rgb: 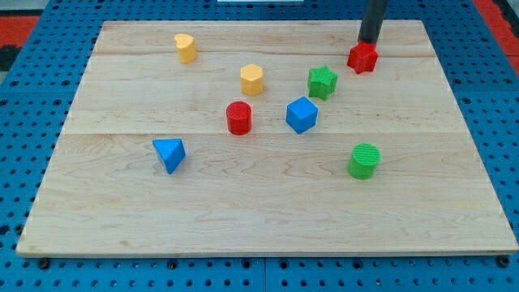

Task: Place the red star diagonally top left of the yellow hexagon

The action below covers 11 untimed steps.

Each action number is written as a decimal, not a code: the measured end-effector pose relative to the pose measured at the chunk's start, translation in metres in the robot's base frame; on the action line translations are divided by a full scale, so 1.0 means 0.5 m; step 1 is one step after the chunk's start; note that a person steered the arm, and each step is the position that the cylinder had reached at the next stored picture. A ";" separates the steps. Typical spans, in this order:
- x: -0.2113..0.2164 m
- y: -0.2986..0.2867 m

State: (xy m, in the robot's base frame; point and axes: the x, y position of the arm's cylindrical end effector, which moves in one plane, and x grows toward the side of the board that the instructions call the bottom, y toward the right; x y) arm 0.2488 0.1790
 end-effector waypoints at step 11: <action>0.095 -0.261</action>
